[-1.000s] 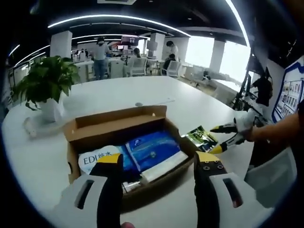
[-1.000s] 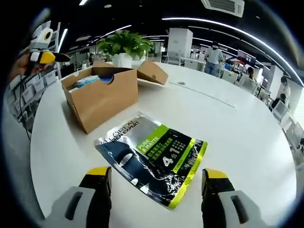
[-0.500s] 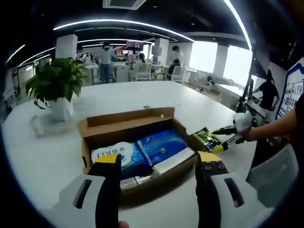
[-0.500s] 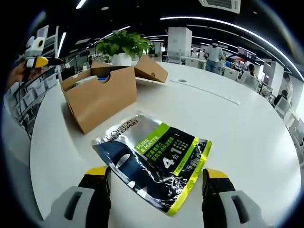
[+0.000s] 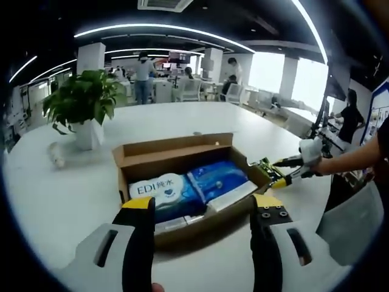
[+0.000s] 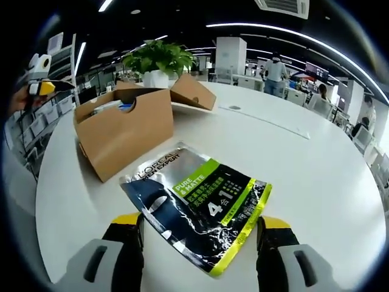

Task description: Operate the shoe box by opening the lid, removing the specified soft item, and placing it in the target area until the item is outside and the box remains undamaged.

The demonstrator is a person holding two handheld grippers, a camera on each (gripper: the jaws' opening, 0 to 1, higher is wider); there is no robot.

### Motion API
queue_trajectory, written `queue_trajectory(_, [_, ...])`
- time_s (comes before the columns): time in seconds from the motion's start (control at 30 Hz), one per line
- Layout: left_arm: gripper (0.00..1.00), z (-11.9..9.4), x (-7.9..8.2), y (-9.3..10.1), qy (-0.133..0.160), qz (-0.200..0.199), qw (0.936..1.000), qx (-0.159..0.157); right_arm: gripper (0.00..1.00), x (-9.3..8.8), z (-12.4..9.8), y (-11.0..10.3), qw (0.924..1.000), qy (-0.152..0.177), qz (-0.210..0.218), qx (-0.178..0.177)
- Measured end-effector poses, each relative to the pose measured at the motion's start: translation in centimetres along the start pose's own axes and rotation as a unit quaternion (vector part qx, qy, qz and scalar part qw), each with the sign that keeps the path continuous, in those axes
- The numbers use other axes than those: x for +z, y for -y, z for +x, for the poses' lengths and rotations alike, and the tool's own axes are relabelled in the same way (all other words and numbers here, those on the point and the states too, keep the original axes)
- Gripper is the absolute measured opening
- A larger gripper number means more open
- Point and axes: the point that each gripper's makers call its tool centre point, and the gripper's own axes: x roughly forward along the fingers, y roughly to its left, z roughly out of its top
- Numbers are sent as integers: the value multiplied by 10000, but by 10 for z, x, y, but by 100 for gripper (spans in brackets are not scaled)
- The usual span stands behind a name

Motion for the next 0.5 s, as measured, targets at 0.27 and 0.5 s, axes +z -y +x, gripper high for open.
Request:
queue_trajectory(0.27, [63, -6, -3, -10, 12, -18, 10000, 77, 74, 10, 11, 8, 9999, -72, -131, 35])
queue_trajectory(0.5, [63, -9, -8, -15, -41, -32, 9999, 132, 74, 16, 19, 13, 9997, -116, -214, 56])
